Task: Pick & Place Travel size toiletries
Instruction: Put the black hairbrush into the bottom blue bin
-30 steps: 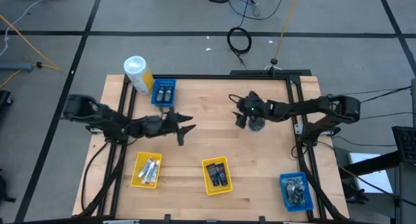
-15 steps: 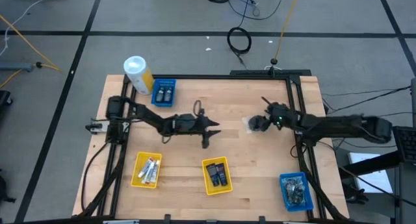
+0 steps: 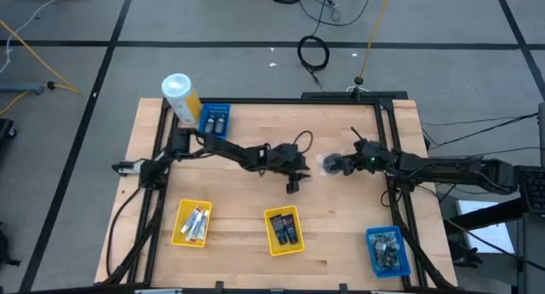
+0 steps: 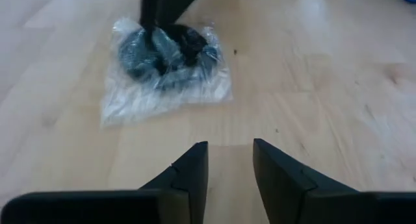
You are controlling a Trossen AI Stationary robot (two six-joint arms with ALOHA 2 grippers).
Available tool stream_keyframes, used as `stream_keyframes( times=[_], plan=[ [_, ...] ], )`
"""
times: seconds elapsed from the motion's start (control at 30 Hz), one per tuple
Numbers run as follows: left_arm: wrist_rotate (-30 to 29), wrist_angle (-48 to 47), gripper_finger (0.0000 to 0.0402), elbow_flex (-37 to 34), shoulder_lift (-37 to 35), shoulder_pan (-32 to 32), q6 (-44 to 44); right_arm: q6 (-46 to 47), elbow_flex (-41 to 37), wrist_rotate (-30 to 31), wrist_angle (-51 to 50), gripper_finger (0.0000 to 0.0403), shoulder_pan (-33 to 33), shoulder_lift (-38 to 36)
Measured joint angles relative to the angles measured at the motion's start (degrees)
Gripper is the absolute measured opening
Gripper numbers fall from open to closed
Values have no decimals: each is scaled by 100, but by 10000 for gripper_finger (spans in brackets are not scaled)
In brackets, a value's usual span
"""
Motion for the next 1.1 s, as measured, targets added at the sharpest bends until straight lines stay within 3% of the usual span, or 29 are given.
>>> stream_keyframes(
  times=[0.2,0.5,0.6,0.8,1.1],
  plan=[
    [-203,-366,103,574,188,-7,38,268,-9,97,88,251,64,116],
    [-386,-329,97,594,190,37,44,121,137,-66,588,251,414,135],
    [-296,-300,97,591,190,30,42,-51,384,-83,250,251,475,145],
    [46,-480,97,589,190,-42,41,226,945,-44,-1478,251,483,132],
    [-460,-475,97,589,191,-12,-105,527,991,-223,-1291,251,466,484]
  ],
)
